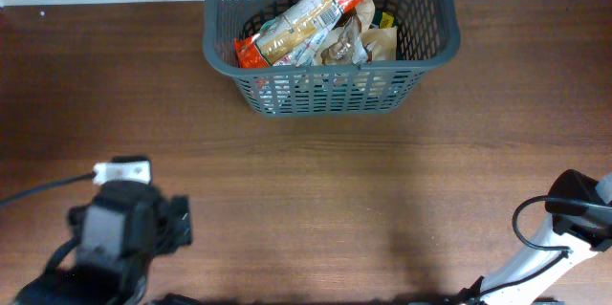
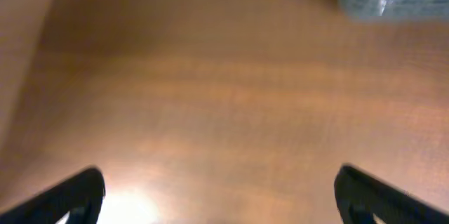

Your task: Pack container

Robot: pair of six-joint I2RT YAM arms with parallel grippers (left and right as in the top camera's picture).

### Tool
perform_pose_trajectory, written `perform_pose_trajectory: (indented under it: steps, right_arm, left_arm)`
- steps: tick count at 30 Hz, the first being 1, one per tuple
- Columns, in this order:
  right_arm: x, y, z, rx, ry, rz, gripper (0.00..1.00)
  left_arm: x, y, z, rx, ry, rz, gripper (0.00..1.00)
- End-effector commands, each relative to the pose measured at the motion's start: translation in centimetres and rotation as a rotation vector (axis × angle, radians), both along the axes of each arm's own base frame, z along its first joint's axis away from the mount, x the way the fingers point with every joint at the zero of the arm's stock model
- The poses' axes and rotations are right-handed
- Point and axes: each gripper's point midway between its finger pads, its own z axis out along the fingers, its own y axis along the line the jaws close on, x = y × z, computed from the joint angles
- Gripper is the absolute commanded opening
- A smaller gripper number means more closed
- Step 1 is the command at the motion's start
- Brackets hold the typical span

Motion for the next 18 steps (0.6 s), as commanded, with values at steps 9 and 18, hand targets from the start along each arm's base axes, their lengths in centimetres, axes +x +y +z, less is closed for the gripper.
perform_pose_trajectory:
  steps: [9,18]
  right_arm:
    - [-0.9,0.3,1.8,-0.030,-0.037,-0.012,0.99]
    - [-0.9,0.3,1.8,-0.030,-0.037,-0.012,0.99]
  left_arm:
    - [5.0,-1.6,-8.0,-0.043,-0.014,0.052,0.99]
    - [5.0,-2.1,-9.7,-0.043,0.063,0.036,0.99]
